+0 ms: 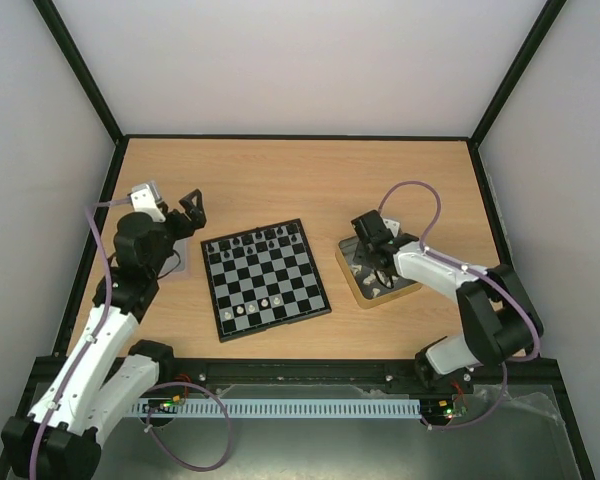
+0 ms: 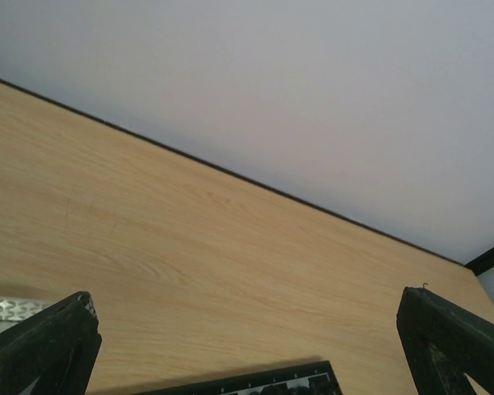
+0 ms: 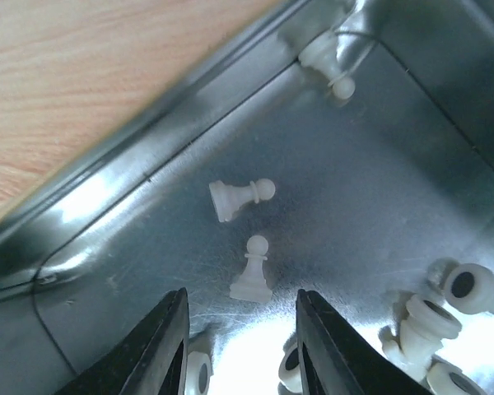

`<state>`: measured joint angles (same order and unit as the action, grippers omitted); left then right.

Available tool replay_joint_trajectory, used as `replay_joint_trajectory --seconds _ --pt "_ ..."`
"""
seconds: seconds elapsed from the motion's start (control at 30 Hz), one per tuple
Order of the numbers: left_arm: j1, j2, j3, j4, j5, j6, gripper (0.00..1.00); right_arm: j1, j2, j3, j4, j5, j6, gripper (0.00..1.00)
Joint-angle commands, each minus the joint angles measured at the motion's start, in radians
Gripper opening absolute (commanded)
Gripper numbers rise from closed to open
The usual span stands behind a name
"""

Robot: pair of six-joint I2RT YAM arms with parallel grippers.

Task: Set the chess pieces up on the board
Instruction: Pick up the chess piece from the storage box.

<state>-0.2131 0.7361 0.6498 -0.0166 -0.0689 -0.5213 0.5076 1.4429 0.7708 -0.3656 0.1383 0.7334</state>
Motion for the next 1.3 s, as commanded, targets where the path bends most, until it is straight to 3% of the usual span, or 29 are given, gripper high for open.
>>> replay_joint_trajectory --seconds 0.0,0.53,0.73,0.9,1.1,1.27 --pt "0.003 0.018 0.028 -0.004 0.011 0.000 1.00 -0.007 0.054 0.005 0.007 -0.005 -0.044 0.34" --pt "0.005 -0.054 -0.012 0.039 -0.017 -0.010 0.99 -0.009 0.166 0.016 0.065 0.051 -0.069 0.22" --pt "0.005 -0.058 -0.003 0.028 -0.017 0.006 1.00 -0.012 0.165 0.007 0.072 0.046 -0.069 0.11" --pt "0.006 -0.052 0.029 -0.021 -0.002 0.014 1.00 -0.012 0.098 -0.011 0.094 0.056 -0.078 0.09" --pt "0.006 -0.022 0.045 -0.002 0.235 0.035 1.00 -0.012 -0.033 -0.040 0.160 0.015 -0.155 0.09" --pt "0.002 0.048 0.057 0.042 0.469 -0.076 1.00 -0.012 -0.157 -0.081 0.271 -0.198 -0.254 0.09"
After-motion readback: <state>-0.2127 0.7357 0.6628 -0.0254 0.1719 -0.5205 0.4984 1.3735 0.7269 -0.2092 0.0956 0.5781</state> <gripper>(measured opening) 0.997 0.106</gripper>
